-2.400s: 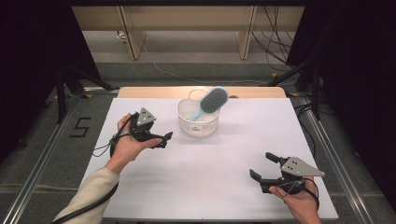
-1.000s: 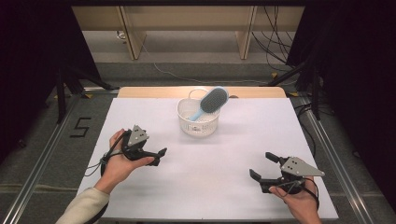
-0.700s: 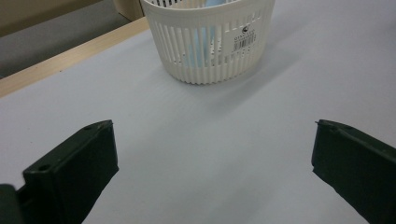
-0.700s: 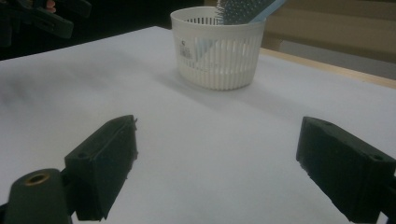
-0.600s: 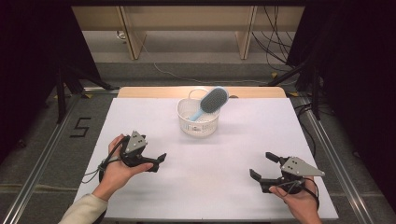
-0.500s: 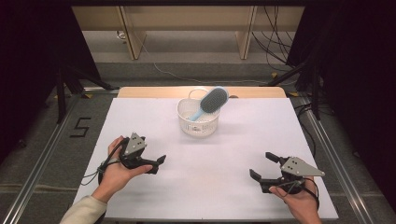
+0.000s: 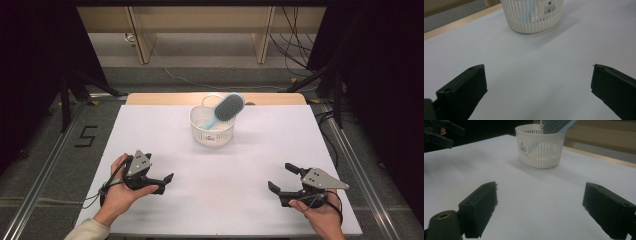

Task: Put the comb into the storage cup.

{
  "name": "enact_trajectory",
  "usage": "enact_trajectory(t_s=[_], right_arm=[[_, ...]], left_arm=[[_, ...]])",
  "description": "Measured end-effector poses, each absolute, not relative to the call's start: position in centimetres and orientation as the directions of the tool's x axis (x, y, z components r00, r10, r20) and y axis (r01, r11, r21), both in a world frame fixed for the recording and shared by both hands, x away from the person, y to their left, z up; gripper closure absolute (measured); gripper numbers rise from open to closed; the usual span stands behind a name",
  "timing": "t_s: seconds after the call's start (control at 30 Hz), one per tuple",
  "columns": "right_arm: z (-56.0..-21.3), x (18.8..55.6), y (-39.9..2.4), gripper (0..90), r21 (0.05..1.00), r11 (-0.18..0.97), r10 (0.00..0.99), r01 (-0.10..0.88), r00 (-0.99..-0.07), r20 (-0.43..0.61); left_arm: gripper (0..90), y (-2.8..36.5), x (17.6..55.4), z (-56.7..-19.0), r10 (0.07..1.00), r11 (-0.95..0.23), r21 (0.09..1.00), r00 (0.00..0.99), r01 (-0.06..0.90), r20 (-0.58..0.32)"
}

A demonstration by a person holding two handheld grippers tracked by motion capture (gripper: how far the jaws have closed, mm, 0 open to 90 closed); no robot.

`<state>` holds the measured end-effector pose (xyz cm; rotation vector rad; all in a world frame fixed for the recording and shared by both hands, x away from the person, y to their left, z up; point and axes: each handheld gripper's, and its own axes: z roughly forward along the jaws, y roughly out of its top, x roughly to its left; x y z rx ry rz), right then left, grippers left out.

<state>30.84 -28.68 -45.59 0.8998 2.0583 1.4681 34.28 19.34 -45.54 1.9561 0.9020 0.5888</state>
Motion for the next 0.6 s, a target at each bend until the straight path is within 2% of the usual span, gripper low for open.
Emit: enact_trajectory(t_s=[0.6], right_arm=[[-45.6, 30.8, -28.8, 13.0, 0.944, 0.222, 0.730, 0.244, -0.684, 0.005]], left_arm=[[0.0, 19.5, 33.3, -46.7, 0.772, -0.388, 0.847, 0.629, 0.363, 0.084]])
